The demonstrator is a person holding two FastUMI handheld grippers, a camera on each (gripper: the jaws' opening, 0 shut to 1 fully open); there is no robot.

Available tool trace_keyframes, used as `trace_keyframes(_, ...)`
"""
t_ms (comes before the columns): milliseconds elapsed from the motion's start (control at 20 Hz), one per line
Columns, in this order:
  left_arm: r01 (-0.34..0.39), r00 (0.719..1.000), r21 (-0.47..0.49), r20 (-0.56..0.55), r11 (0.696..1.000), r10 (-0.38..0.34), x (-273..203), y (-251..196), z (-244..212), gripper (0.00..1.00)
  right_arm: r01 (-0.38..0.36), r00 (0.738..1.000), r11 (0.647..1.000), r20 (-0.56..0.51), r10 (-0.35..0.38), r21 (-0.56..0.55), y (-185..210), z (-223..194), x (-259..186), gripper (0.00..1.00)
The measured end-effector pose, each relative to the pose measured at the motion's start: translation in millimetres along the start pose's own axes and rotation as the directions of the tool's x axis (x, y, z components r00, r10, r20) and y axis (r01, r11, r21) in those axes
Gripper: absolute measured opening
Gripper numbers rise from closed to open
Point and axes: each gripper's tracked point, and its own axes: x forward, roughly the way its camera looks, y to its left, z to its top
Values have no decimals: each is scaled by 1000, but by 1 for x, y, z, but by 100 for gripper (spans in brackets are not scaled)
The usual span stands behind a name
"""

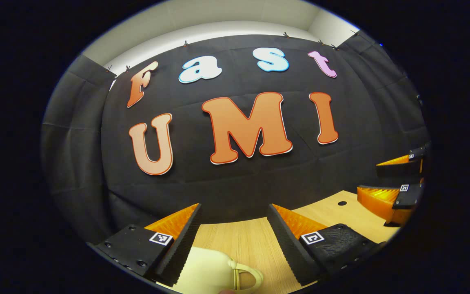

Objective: First open the suitcase, pack the skin care products into it, and then close the suitcase.

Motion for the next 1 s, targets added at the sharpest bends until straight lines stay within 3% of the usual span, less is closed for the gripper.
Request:
trace_keyframes(600,45,996,178,-90,983,-30,-9,-19,-41,98,12,1000,1000,4,-12,-11,-17,-5,-1,94)
trace_keyframes(800,125,980,294,-184,948,-72,-4,-31,-79,98,35,999,999,0,-35,-4,-30,-10,-3,94)
trace_keyframes(1000,185,956,420,-285,888,-64,4,-37,-123,98,59,998,998,-20,-59,-2,-44,-20,-6,94)
